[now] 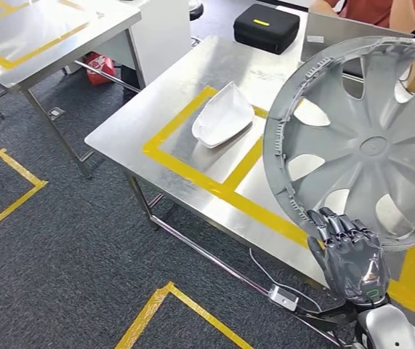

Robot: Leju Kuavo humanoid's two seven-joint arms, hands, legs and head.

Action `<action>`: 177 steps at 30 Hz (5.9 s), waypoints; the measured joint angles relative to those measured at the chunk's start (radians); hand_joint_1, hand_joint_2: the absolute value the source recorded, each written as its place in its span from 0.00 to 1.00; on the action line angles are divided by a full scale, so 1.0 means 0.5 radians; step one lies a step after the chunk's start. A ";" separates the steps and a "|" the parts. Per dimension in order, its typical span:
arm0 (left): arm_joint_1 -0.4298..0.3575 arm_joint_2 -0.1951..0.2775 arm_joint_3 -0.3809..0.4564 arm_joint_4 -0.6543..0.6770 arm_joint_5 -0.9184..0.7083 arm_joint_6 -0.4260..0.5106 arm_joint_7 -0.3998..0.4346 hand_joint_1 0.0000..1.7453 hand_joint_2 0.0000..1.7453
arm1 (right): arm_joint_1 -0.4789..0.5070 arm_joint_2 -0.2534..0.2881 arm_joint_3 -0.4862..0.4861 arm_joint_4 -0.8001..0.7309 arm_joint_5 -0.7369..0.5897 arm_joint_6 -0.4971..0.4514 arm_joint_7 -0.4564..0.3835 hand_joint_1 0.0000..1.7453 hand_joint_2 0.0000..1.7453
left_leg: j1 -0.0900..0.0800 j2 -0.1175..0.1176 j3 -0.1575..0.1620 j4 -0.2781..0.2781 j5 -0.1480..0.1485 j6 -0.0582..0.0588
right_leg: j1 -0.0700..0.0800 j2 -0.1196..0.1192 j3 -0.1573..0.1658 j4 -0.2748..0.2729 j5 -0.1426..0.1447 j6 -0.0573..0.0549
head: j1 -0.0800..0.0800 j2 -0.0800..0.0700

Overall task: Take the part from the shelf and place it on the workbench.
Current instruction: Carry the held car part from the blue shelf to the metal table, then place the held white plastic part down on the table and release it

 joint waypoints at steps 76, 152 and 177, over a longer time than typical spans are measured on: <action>-0.011 -0.031 0.008 -0.005 -0.027 0.001 0.036 0.00 1.00 | 0.031 0.021 0.027 -0.026 0.002 -0.001 0.078 1.00 1.00 | -0.009 -0.138 0.029 -0.203 0.153 0.052 | 0.018 0.097 0.002 -0.014 0.016 -0.012 | -0.007 0.000; -0.063 0.075 -0.044 -0.005 -0.293 -0.219 0.167 0.00 1.00 | -1.407 0.004 0.767 0.976 -0.833 0.417 -0.556 1.00 1.00 | -0.004 -0.135 0.026 -0.202 0.159 0.059 | 0.020 0.096 -0.005 -0.015 0.022 0.014 | -0.009 -0.001; -0.007 0.095 -0.089 -0.004 -0.381 -0.278 0.204 0.00 1.00 | -1.486 0.093 1.017 0.952 -1.238 0.564 -0.707 1.00 1.00 | -0.003 -0.136 0.025 -0.202 0.159 0.059 | 0.021 0.096 -0.008 -0.015 0.022 0.014 | -0.009 -0.001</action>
